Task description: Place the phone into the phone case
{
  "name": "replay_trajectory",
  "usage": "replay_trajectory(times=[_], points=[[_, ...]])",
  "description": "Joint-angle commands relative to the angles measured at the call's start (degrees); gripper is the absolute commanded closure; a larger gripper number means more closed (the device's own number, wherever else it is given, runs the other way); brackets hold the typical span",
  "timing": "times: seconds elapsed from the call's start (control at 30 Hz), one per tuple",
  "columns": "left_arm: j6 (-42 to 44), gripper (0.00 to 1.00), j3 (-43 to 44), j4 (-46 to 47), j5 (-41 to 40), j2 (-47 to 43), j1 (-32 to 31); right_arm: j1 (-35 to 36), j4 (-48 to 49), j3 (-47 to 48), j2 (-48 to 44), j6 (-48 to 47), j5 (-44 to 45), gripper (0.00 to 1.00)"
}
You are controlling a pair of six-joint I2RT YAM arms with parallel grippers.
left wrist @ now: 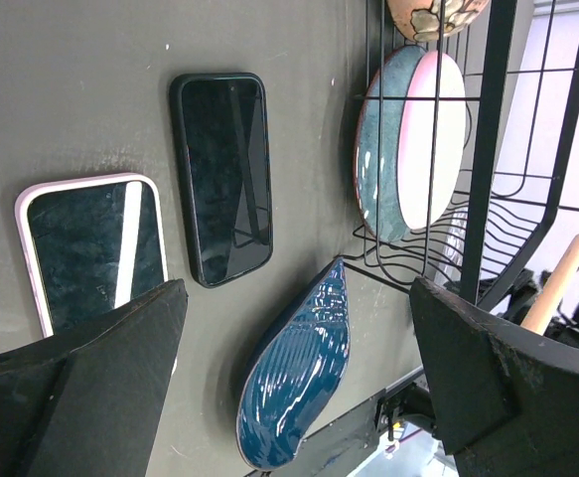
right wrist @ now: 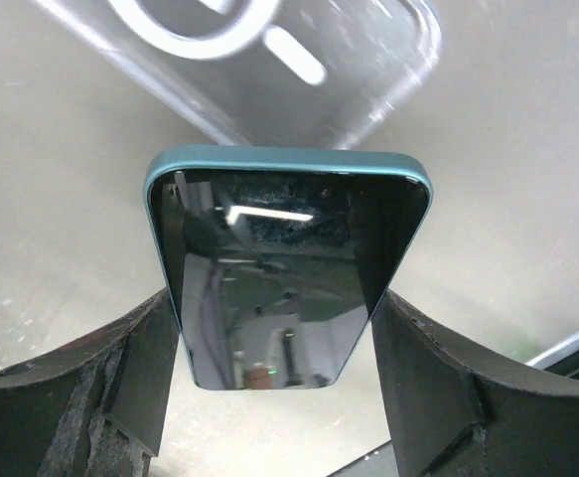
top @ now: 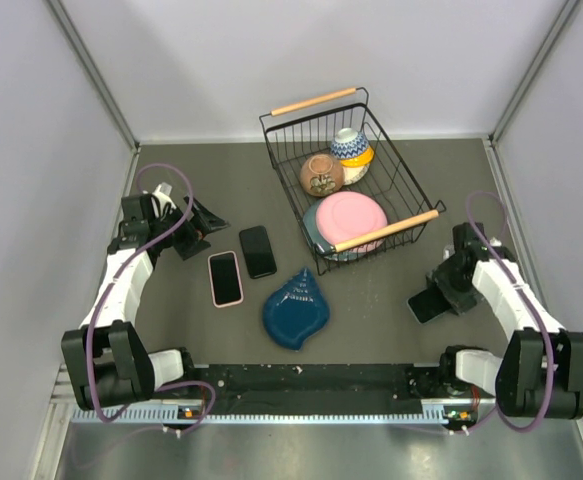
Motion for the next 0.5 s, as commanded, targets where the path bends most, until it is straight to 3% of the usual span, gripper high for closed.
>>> replay_trajectory(times=[0.0,0.13,0.3,0.47], points=[[-0.3,0.01,1.9,0.5,2.1,1.4,-0.1,0.6,2.3,8.5,-3.9,-15.5,2.8,0.73],[-0.9,0.01,1.5,1.4,2.9,1.3,0.0,-0.7,2.4,14.7,-2.1,-28.7,2.2,0.77],[-1.1,0.01,0.2,2.9,4.6,0.5,0.0,-9.5,6.8,19.6,1.3,-40.2,-5.3,0.80],[-1.5,0.01,-0.5,3.8,4.9,-0.4,-0.1,-10.1,13.9,21.0,2.3,-57.5,-7.3,0.82]])
